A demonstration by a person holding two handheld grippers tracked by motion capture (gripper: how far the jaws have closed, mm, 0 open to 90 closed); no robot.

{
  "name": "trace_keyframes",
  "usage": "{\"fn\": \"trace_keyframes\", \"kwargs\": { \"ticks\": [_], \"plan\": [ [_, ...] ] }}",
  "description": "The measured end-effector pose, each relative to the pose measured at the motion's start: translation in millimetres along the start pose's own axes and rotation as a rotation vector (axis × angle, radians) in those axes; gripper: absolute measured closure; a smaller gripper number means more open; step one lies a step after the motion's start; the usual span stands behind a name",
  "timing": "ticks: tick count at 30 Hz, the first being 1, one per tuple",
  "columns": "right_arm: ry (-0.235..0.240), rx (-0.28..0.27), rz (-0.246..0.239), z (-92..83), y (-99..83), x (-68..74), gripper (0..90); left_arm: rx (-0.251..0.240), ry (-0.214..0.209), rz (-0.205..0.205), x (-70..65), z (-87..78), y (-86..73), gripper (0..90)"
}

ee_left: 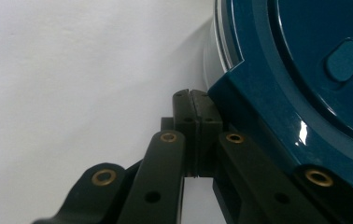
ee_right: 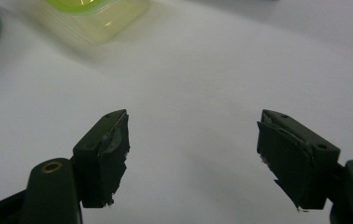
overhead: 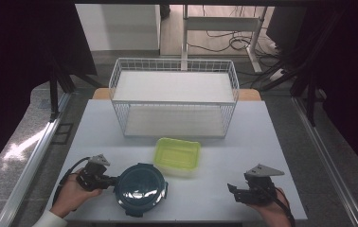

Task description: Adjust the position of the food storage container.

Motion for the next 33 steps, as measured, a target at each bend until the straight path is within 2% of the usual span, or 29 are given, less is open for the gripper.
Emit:
{"fn": "trace_keyframes", "kwargs": {
  "ticks": [13,25,28,29,30,31,32,33],
  "plan": [
    [0.000,0.002,-0.005,0.7,0.3,-0.1,24.9,-0.008,-0.035,0.015,-15.0,9.5,10.7,90.0],
    [0.003,0.002,-0.002,0.8,0.3,0.2,24.9,-0.005,-0.050,0.004,-21.6,12.1,13.2,90.0],
    [0.003,0.003,0.001,1.5,0.1,1.4,24.9,-0.008,-0.054,-0.010,-21.2,12.4,13.0,90.0],
    [0.003,0.003,0.001,1.5,0.1,1.4,24.9,-0.016,-0.052,-0.025,-20.4,12.6,13.3,90.0],
    [0.003,0.001,0.002,0.9,0.3,1.6,24.9,-0.002,0.000,-0.036,-14.5,13.3,11.7,90.0],
    [0.003,0.001,0.002,0.9,0.3,1.6,24.9,-0.002,0.000,-0.036,-14.5,13.3,11.7,90.0],
    [0.004,-0.004,0.003,-0.2,0.7,1.8,24.9,0.000,0.031,-0.058,-8.9,11.8,9.7,90.0],
    [0.004,-0.004,0.003,-0.2,0.7,1.8,24.9,0.000,0.031,-0.058,-8.9,11.8,9.7,90.0]
  ]
}}
Point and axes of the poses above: each handheld gripper's, and its own axes: z roughly forward along the jaws, y roughly out of its top, x roughly to its left, the point moved 8 cm from there along z, roughly forward along the jaws, and after that the axes turned 15 degrees about z, right-handed, at the moved point
